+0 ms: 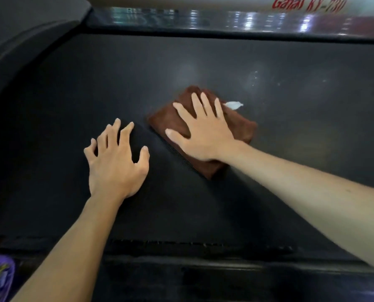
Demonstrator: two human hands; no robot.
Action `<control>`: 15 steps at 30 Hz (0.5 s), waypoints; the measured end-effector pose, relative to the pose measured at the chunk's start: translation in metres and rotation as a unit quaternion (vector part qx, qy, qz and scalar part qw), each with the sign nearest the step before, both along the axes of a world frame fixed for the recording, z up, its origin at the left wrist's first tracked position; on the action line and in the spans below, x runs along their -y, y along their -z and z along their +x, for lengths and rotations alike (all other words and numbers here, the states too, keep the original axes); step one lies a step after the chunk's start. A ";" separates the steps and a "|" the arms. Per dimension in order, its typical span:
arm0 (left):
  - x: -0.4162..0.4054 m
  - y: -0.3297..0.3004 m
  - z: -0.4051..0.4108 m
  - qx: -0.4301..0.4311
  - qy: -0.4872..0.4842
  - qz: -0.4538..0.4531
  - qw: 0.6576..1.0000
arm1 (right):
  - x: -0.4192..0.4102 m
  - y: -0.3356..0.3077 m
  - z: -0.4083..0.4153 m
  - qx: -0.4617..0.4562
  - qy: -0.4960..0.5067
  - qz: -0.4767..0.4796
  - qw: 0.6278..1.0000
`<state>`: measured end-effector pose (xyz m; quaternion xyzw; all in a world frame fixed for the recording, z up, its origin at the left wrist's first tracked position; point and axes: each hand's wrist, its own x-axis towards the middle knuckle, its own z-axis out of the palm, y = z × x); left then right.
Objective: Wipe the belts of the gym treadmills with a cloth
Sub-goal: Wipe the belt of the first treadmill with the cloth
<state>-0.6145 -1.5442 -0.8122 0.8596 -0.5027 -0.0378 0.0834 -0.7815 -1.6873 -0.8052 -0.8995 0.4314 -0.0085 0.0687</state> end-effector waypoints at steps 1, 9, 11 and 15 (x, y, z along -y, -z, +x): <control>0.000 0.000 0.000 0.000 0.000 -0.001 1.000 | -0.008 0.001 -0.017 -0.001 0.000 -0.005 1.000; 0.000 0.000 0.000 -0.001 0.000 -0.007 1.000 | 0.098 -0.009 -0.002 -0.042 0.210 0.016 0.977; 0.000 -0.001 0.000 -0.003 -0.002 -0.006 1.000 | 0.095 -0.007 0.026 -0.034 0.153 0.012 0.988; 0.000 -0.003 -0.001 0.001 -0.004 0.003 1.000 | 0.027 -0.005 0.025 0.001 -0.021 -0.001 1.000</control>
